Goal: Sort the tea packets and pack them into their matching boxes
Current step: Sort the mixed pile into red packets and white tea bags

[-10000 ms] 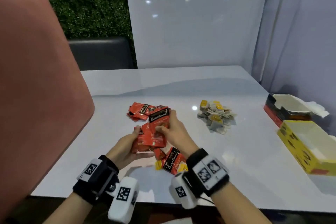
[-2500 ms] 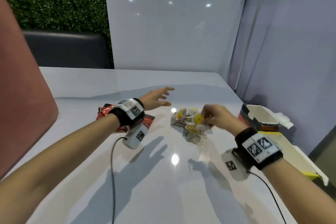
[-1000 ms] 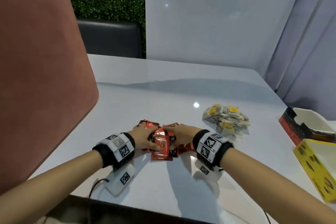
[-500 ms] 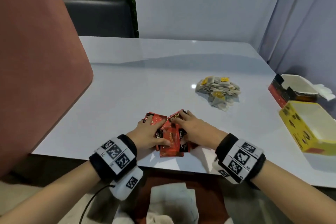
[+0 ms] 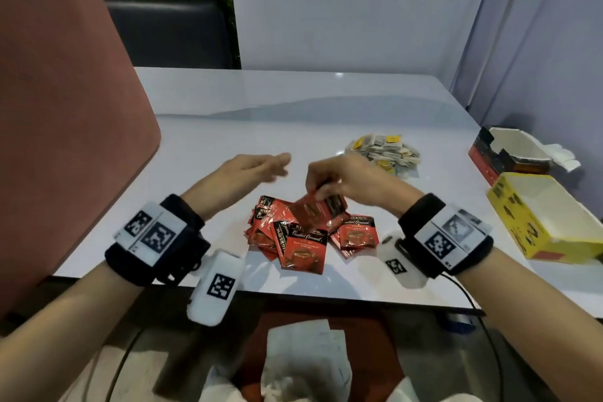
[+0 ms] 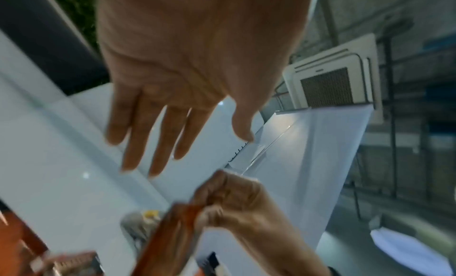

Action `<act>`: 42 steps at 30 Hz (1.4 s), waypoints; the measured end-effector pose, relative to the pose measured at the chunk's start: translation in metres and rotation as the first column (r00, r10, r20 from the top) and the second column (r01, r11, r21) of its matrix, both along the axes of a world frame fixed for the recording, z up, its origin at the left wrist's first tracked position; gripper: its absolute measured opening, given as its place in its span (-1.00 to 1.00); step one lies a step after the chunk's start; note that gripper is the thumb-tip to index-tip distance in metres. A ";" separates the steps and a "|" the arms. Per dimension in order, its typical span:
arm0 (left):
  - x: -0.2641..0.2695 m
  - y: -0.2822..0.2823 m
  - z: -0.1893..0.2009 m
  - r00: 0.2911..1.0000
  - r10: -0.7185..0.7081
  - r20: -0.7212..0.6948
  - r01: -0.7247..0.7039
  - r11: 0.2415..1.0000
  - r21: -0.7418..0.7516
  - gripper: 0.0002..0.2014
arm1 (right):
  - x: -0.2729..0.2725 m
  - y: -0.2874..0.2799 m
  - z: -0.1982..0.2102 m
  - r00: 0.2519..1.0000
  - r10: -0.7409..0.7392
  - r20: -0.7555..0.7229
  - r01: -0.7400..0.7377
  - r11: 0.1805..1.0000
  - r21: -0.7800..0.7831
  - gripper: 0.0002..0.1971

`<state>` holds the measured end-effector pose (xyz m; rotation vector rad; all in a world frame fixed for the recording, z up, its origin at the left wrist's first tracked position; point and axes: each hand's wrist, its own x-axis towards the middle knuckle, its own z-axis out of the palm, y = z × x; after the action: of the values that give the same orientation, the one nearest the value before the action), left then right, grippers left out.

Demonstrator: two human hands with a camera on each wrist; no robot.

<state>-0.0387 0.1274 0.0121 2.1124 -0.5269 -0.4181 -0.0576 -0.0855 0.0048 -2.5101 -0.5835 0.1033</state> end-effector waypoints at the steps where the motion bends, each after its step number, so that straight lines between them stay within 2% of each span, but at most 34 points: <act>1: -0.001 -0.005 0.000 0.989 -0.086 -0.121 0.085 0.996 -0.009 -0.29 | 0.000 0.003 0.010 0.999 0.034 0.028 -0.034 0.999 0.008 -0.89; 3: -0.009 -0.017 -0.006 0.922 -0.204 -0.328 0.176 0.978 -0.114 -0.54 | -0.002 0.014 0.023 0.992 0.101 0.081 -0.103 0.994 0.023 -0.89; 5: -0.019 -0.026 -0.018 0.854 -0.226 -0.469 0.136 0.966 -0.219 -0.76 | -0.007 0.025 0.026 0.988 0.109 0.109 -0.116 0.991 0.061 -0.85; 7: -0.029 -0.025 -0.033 0.804 -0.216 -0.554 0.047 0.952 -0.303 -0.82 | -0.009 0.026 0.017 0.991 0.009 0.137 -0.025 0.993 0.112 -0.83; 8: -0.032 -0.021 -0.042 0.792 -0.198 -0.577 -0.014 0.940 -0.342 -0.82 | -0.009 0.019 0.010 0.988 -0.080 0.135 0.067 0.993 0.102 -0.83; 9: -0.033 -0.015 -0.050 0.785 -0.187 -0.591 -0.071 0.920 -0.385 -0.79 | -0.008 0.010 0.003 0.977 -0.182 0.113 0.181 0.983 0.018 -0.82; 10: -0.034 -0.009 -0.057 0.776 -0.188 -0.603 -0.120 0.893 -0.433 -0.72 | -0.008 -0.001 -0.004 0.958 -0.278 0.070 0.286 0.946 -0.154 -0.77; 12: -0.034 0.001 -0.068 0.749 -0.200 -0.632 -0.226 0.819 -0.528 -0.57 | -0.011 -0.019 -0.022 0.900 -0.430 -0.078 0.337 0.797 -0.502 -0.58; 13: -0.033 0.003 -0.071 0.738 -0.205 -0.643 -0.275 0.779 -0.564 -0.52 | -0.012 -0.023 -0.031 0.863 -0.486 -0.136 0.329 0.746 -0.579 -0.49; 15: -0.032 0.004 -0.074 0.732 -0.200 -0.651 -0.339 0.721 -0.604 -0.51 | -0.014 -0.026 -0.043 0.808 -0.556 -0.192 0.352 0.719 -0.600 -0.36; 17: -0.034 0.001 -0.074 0.752 -0.200 -0.628 -0.342 0.697 -0.631 -0.56 | -0.013 -0.028 -0.050 0.782 -0.580 -0.228 0.371 0.727 -0.578 -0.28; 22: -0.033 -0.005 -0.085 0.783 -0.222 -0.581 -0.306 0.677 -0.670 -0.61 | -0.011 -0.032 -0.055 0.761 -0.591 -0.266 0.404 0.754 -0.519 -0.26; 26: -0.030 -0.008 -0.090 0.784 -0.253 -0.567 -0.292 0.656 -0.696 -0.60 | -0.011 -0.039 -0.051 0.748 -0.608 -0.266 0.474 0.770 -0.426 -0.39; 29: -0.028 -0.008 -0.094 0.756 -0.249 -0.605 -0.340 0.641 -0.688 -0.60 | -0.015 -0.048 -0.039 0.758 -0.625 -0.185 0.562 0.770 -0.302 -0.54; 31: -0.027 -0.009 -0.096 0.741 -0.231 -0.630 -0.367 0.646 -0.669 -0.58 | -0.022 -0.048 -0.026 0.778 -0.627 -0.036 0.610 0.768 -0.195 -0.61; 33: -0.026 -0.011 -0.097 0.738 -0.183 -0.649 -0.400 0.656 -0.640 -0.53 | -0.031 -0.036 -0.013 0.798 -0.596 0.088 0.599 0.801 -0.011 -0.59; 35: -0.028 -0.015 -0.097 0.724 -0.155 -0.672 -0.437 0.651 -0.621 -0.38 | -0.039 -0.015 -0.005 0.853 -0.519 0.055 0.500 0.843 0.198 -0.56; 37: -0.030 -0.022 -0.097 0.706 -0.189 -0.682 -0.450 0.623 -0.639 -0.22 | -0.041 0.008 -0.010 0.900 -0.425 -0.094 0.432 0.847 0.310 -0.52; 39: -0.032 -0.028 -0.094 0.707 -0.212 -0.674 -0.447 0.604 -0.660 -0.29 | -0.039 0.028 -0.023 0.910 -0.393 -0.131 0.414 0.856 0.309 -0.51; 42: -0.032 -0.031 -0.092 0.725 -0.173 -0.666 -0.449 0.615 -0.648 -0.59 | -0.034 0.048 -0.037 0.916 -0.394 -0.069 0.399 0.885 0.239 -0.54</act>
<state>-0.0707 0.0960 -0.0800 0.9920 -0.0322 -0.6753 -0.0919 -0.0375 -0.0319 -2.3242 -0.0567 -0.0962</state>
